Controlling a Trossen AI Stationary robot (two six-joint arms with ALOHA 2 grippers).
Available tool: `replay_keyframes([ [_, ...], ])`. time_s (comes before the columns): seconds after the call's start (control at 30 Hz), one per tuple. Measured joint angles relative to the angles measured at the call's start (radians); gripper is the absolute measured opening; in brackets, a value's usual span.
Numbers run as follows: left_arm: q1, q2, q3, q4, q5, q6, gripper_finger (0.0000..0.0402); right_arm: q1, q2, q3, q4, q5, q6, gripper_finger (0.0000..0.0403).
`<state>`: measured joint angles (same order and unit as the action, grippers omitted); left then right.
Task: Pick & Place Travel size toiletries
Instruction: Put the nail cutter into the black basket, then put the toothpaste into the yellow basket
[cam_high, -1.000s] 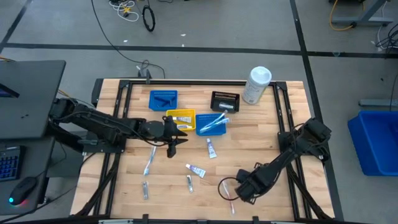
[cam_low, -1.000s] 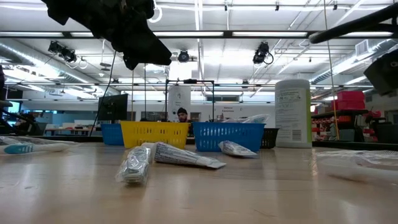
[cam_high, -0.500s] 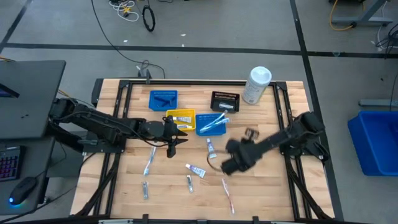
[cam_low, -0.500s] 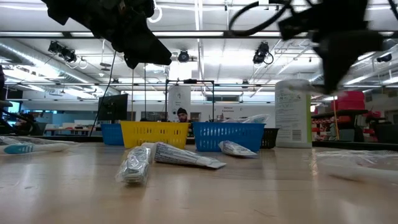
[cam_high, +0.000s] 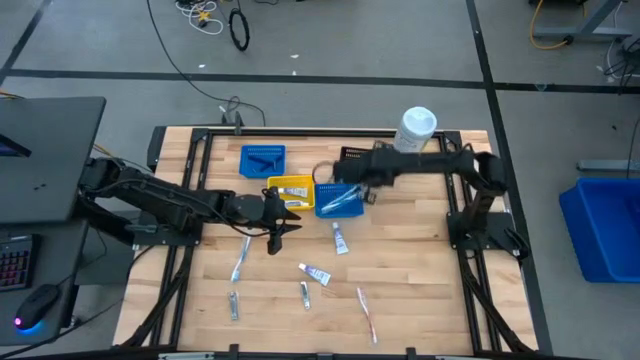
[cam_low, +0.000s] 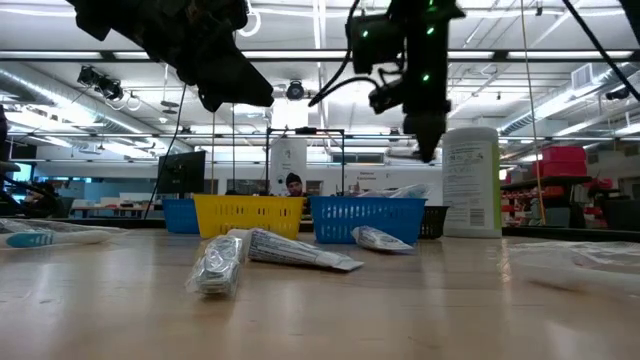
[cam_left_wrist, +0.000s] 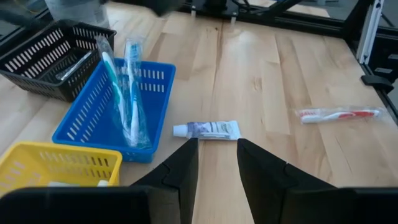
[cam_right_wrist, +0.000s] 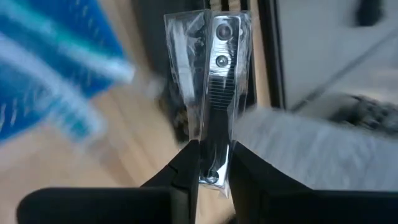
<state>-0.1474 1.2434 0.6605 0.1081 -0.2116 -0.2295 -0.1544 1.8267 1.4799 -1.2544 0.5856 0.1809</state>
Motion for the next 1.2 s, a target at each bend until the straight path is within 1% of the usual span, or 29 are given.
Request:
replay_keyframes([
  [0.13, 0.000, 0.000, 0.000, -0.020, 0.000, -0.001, 0.0119, -0.117, 0.000, 0.000, 0.142, -0.103, -0.152, 0.0070],
  [0.3, 0.000, 0.000, 0.000, -0.025, 0.000, -0.001, 0.0119, -0.235, -0.001, -0.035, 0.298, -0.340, -0.233, 0.0071],
  [0.37, 0.000, 0.000, 0.000, -0.026, 0.000, -0.001, 0.0119, -0.266, 0.000, -0.068, 0.349, -0.381, -0.250, 0.0071],
  [0.43, 0.000, 0.000, 0.000, -0.037, 0.000, -0.002, 0.0119, -0.288, -0.001, -0.119, 0.428, -0.380, -0.274, 0.0071],
  [0.6, 0.000, 0.000, 0.000, -0.056, 0.000, -0.002, 0.0119, -0.317, 0.000, -0.222, 0.537, -0.371, -0.302, 0.0077],
  [0.7, 0.000, 0.000, 0.000, -0.056, -0.001, -0.002, 0.0119, -0.322, 0.000, -0.258, 0.555, -0.348, -0.302, 0.0096],
  [0.8, 0.000, 0.000, 0.000, -0.056, -0.001, -0.002, 0.0119, -0.323, 0.000, -0.275, 0.561, -0.275, -0.292, 0.0126],
  [0.87, 0.000, 0.000, 0.000, -0.056, -0.001, -0.009, 0.0119, -0.323, 0.000, -0.276, 0.558, -0.241, -0.254, 0.0146],
  [1.0, 0.000, 0.000, 0.000, -0.057, -0.001, -0.027, 0.0119, -0.307, 0.000, -0.249, 0.533, -0.217, -0.193, 0.0180],
  [1.07, 0.000, 0.000, 0.000, -0.057, -0.001, -0.029, 0.0119, -0.288, 0.000, -0.227, 0.521, -0.220, -0.186, 0.0191],
  [1.2, 0.000, 0.000, 0.000, -0.057, 0.000, -0.062, 0.0119, -0.235, 0.000, -0.159, 0.442, -0.220, -0.185, 0.0202],
])
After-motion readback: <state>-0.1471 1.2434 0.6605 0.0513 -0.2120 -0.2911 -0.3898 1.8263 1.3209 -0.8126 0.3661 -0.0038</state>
